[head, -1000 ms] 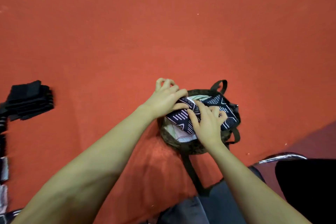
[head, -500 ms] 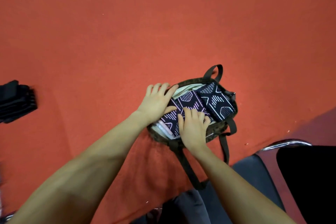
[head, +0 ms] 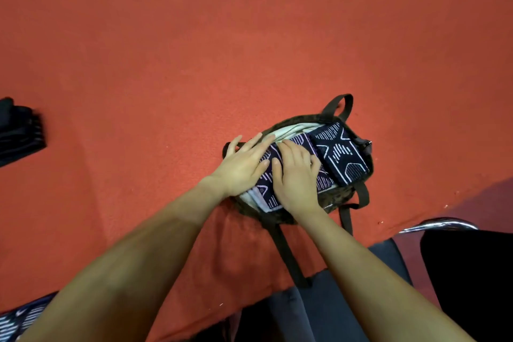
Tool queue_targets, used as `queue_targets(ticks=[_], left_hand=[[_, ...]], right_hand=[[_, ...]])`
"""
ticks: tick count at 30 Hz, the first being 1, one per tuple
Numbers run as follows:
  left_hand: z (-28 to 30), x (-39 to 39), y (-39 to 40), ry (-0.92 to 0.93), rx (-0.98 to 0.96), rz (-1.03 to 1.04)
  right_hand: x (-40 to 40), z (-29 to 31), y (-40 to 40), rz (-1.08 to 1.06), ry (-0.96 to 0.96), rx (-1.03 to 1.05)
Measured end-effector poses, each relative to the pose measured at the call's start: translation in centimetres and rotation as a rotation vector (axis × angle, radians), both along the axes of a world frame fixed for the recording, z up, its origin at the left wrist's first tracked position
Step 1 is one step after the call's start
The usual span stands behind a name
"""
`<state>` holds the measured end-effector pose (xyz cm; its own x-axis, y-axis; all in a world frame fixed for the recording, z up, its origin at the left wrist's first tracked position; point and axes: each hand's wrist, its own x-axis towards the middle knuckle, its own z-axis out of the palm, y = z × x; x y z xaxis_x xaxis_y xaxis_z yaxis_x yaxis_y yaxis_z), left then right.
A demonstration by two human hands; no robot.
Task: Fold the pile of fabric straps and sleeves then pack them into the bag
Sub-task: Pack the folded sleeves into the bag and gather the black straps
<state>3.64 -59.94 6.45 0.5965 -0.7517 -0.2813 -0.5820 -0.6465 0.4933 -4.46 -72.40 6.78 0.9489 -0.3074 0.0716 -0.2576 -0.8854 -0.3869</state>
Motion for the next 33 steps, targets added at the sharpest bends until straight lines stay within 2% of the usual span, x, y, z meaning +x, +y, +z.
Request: queue_targets(ticks=[3, 5, 7, 12, 19, 25, 30, 33], left_hand=[[-0.4, -0.8, 1.7, -0.012, -0.138, 0.258], [-0.9, -1.8, 3.6, -0.090, -0.130, 0.470], [-1.4, -3.0, 5.2, -0.137, -0.059, 0.587], [-2.5, -3.6, 5.5, -0.160, 0.022, 0.599], [-2.7, -3.1, 6.2, -0.118, 0.068, 0.560], [0.8, -2.7, 6.5, -0.380, -0.086, 0.580], [0.7, -2.7, 7.3, -0.377, -0.058, 0.614], [0.5, -2.4, 7.4, -0.388, 0.015, 0.555]], right_hand=[[1.0, 0.3, 0.6, 0.158, 0.032, 0.088], [1.2, 0.1, 0.9, 0.268, 0.077, 0.061], [1.2, -0.1, 1.2, 0.331, 0.142, 0.003], [1.3, -0.6, 2.1, 0.326, 0.246, -0.082], [1.1, -1.0, 2.8, 0.302, 0.252, -0.163], [1.2, -0.9, 3.9, 0.247, 0.252, -0.105], [1.6, -1.2, 4.9, 0.218, 0.278, -0.117], [1.8, -1.2, 4.5, 0.238, 0.309, -0.123]])
